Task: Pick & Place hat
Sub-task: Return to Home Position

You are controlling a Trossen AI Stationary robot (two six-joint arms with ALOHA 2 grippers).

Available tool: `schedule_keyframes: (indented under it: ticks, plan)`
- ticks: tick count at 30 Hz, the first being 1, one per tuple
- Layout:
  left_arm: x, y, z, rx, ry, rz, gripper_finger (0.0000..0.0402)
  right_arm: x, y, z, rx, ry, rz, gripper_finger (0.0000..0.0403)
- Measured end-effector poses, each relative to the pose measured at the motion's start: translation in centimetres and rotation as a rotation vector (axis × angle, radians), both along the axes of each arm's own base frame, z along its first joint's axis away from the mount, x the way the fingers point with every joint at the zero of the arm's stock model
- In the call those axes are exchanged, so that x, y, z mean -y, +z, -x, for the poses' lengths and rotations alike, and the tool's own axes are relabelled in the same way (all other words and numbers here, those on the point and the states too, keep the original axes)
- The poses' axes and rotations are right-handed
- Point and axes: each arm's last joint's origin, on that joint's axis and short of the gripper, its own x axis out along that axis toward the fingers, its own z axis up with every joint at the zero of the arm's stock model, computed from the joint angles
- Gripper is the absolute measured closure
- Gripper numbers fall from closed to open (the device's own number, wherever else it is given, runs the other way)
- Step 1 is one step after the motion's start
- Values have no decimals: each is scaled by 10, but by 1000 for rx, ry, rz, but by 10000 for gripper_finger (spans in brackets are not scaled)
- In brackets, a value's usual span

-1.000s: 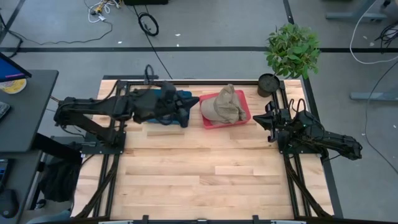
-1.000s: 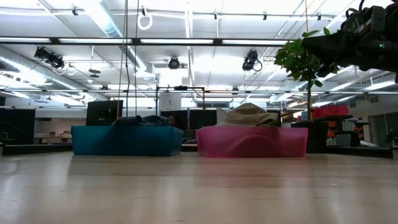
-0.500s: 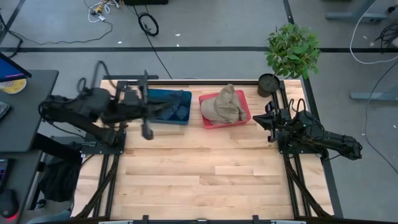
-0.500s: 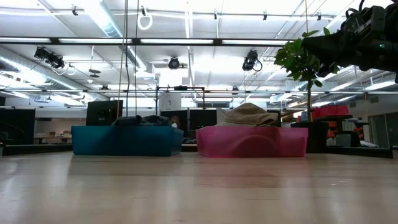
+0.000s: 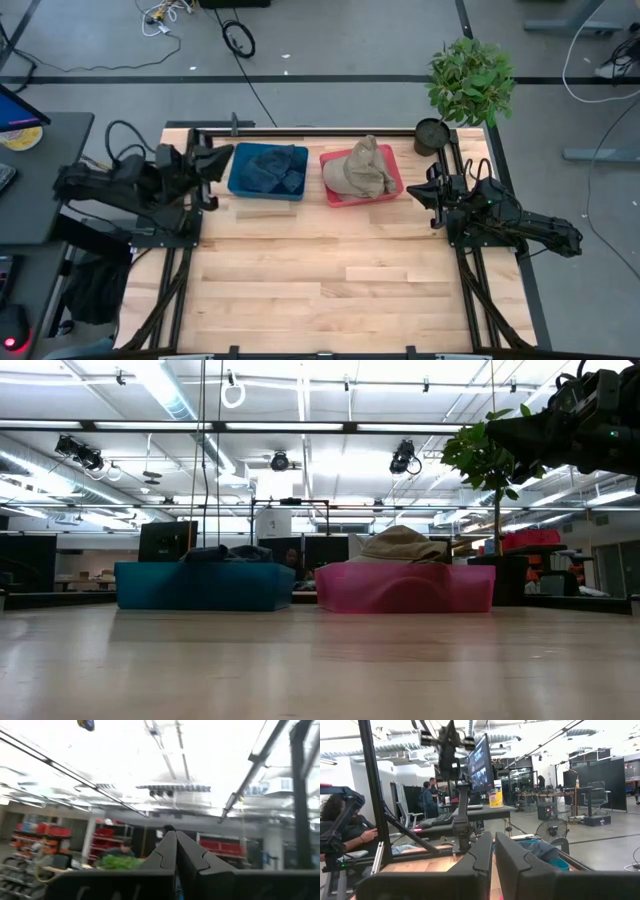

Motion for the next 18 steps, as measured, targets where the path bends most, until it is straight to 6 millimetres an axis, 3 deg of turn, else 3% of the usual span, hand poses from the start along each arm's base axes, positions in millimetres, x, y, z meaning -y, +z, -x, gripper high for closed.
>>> schedule_keyframes:
  ticks: [6, 13, 18]
  plan:
    - [-14, -42, 16, 3, 32, 22, 399, 0, 0, 0, 0, 0, 0, 376]
    - [-21, -70, 52, 92, -31, -58, 399, 0, 0, 0, 0, 0, 0, 376]
    - [-23, -99, 67, 116, -17, -53, 399, 0, 0, 0, 0, 0, 0, 376]
